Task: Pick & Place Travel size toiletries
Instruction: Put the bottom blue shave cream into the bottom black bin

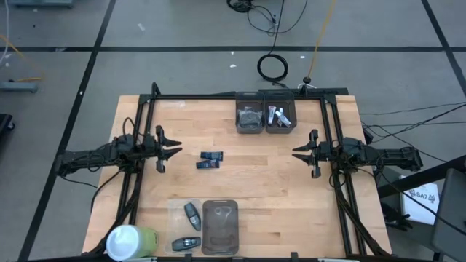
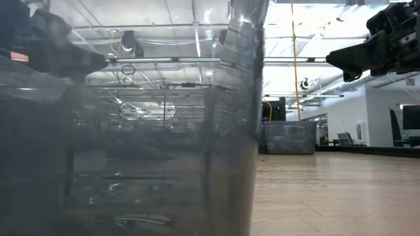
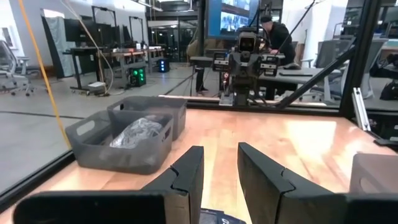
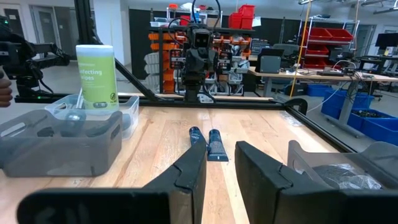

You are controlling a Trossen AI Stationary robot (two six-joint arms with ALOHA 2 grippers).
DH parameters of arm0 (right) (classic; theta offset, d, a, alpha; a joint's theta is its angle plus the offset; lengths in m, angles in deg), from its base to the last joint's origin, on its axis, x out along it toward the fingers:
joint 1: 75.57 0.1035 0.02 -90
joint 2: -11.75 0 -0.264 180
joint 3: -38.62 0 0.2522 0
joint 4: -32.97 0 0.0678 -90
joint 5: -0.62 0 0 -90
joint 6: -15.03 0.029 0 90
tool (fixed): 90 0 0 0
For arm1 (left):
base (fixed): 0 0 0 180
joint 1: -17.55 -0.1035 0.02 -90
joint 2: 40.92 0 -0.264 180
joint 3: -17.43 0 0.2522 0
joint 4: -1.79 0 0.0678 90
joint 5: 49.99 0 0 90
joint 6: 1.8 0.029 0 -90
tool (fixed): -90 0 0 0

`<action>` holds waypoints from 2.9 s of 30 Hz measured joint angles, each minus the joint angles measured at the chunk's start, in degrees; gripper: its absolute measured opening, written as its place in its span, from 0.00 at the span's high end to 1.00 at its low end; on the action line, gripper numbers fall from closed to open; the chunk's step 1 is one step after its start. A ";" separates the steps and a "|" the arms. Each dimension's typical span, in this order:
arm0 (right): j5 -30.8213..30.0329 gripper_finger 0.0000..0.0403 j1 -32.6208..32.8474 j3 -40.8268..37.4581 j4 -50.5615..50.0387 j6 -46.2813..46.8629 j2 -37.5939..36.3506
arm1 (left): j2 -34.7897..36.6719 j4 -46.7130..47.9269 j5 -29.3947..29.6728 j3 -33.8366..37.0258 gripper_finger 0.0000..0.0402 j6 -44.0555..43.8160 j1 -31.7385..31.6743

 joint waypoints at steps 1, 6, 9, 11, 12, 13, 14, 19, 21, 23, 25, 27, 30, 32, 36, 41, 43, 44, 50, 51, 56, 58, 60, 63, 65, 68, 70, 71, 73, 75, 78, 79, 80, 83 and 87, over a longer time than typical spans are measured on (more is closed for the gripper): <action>0.02 0.81 0.01 -0.01 0.00 0.01 0.02 | 0.00 0.08 0.04 0.00 0.76 0.60 0.00; 0.00 0.81 -0.01 -0.01 0.00 -0.01 0.00 | 0.00 0.22 0.18 0.00 0.76 1.29 0.00; 0.02 0.81 0.01 -0.01 0.00 0.01 0.00 | 0.00 -0.05 0.19 0.00 0.76 -0.16 0.00; 0.01 0.81 0.01 0.01 0.00 -0.01 0.00 | 0.00 -0.07 0.19 0.00 0.76 -1.22 0.00; 0.02 0.81 0.00 0.00 0.00 -0.01 0.01 | 0.00 -0.09 0.20 0.00 0.76 -1.54 0.00; 0.02 0.81 -0.01 0.01 0.00 -0.01 0.01 | 0.00 -0.11 0.22 0.00 0.76 -1.76 0.00; 0.00 0.81 -0.01 0.01 0.00 -0.01 0.00 | 0.00 -0.13 0.22 0.00 0.76 -1.77 0.00; 0.02 0.81 -0.01 0.01 0.00 -0.01 0.02 | 0.00 -1.12 0.33 0.11 0.76 -0.88 0.00; 0.02 0.81 0.00 0.00 0.00 0.01 0.00 | -0.02 -2.88 0.39 0.20 0.76 -1.51 0.00; 0.02 0.81 0.01 0.00 0.00 0.01 0.01 | -0.01 -5.70 0.24 0.20 0.76 -5.16 0.02; 0.02 0.81 -0.01 0.01 0.00 -0.01 0.00 | -0.02 -9.00 0.22 0.20 0.76 -8.93 0.00; 0.02 0.81 -0.01 -0.01 0.00 -0.01 0.02 | 0.00 -12.22 1.48 0.14 0.76 -10.47 0.00; 0.02 0.81 0.00 0.00 0.00 -0.01 0.00 | -0.02 -13.17 3.79 0.11 0.76 -12.97 0.00; 0.02 0.81 0.01 0.00 0.00 -0.01 0.00 | -0.01 -13.17 3.89 0.11 0.76 -13.36 0.00; 0.01 0.81 0.00 0.00 0.00 -0.01 0.00 | -0.02 -10.75 5.23 0.11 0.76 -12.14 0.00; 0.02 0.81 -0.01 0.01 0.00 -0.01 0.00 | -0.16 -9.65 6.74 0.11 0.76 -15.32 0.00; 0.02 0.81 0.01 -0.01 0.00 -0.01 0.02 | -0.96 -10.89 6.73 0.11 0.76 -15.87 0.00; 0.02 0.81 -0.01 -0.01 0.00 0.01 0.00 | -1.67 -11.28 6.67 -0.05 0.76 -15.88 0.03; 0.01 0.81 0.01 0.00 0.00 0.00 0.01 | -16.47 -1.47 6.16 -7.86 0.76 -19.72 1.15; 0.02 0.81 -0.01 0.01 0.00 0.01 0.00 | -20.05 1.19 6.52 -9.81 0.76 -20.46 1.31; 0.00 0.81 0.01 -0.01 0.00 0.01 0.00 | -39.26 8.07 6.67 -18.47 0.71 -22.83 1.42; 0.02 0.81 0.00 -0.01 0.00 0.00 0.00 | -46.59 8.76 6.41 -21.60 0.66 -22.78 1.92; 0.02 0.81 0.00 -0.01 0.00 -0.01 0.01 | -53.28 8.56 6.18 -24.60 0.59 -21.80 2.98; 0.02 0.81 -0.01 -0.01 0.00 0.01 0.00 | -61.60 8.43 6.12 -28.87 0.48 -20.30 4.88; 0.02 0.81 0.01 -0.01 0.00 0.01 0.01 | -66.17 8.50 6.10 -31.29 0.39 -20.23 6.04; 0.02 0.81 0.00 0.00 0.00 0.00 0.02 | -71.53 8.98 6.10 -34.33 0.29 -19.18 7.50; 0.02 0.81 0.01 -0.01 0.00 0.00 0.00 | -74.54 10.15 6.10 -35.73 0.24 -18.08 8.30; 0.02 0.81 -0.01 0.01 0.00 -0.01 0.02 | -75.92 10.86 6.09 -36.11 0.23 -17.74 8.62; 0.00 0.81 -0.01 -0.01 0.00 -0.01 0.02 | -78.42 11.36 6.09 -36.26 0.21 -17.21 9.30; 0.02 0.81 -0.01 -0.01 0.00 0.01 0.02 | -80.78 11.90 6.18 -36.28 0.21 -17.07 9.71; 0.02 0.81 -0.01 0.00 0.00 0.00 0.01 | -83.98 13.15 6.18 -36.28 0.21 -17.12 9.99; 0.02 0.81 -0.01 -0.01 0.00 0.00 0.01 | -84.86 13.22 6.21 -36.28 0.21 -17.15 9.96; 0.02 0.81 0.01 0.01 0.00 -0.01 0.02 | -85.75 13.18 6.23 -36.28 0.21 -17.27 9.92; 0.01 0.81 -0.01 -0.01 0.00 -0.01 0.00 | -87.89 13.11 6.24 -36.28 0.21 -17.34 9.94; 0.02 0.81 0.00 0.00 -0.01 -0.01 0.02 | -89.67 11.90 7.31 -36.52 0.21 -17.13 9.97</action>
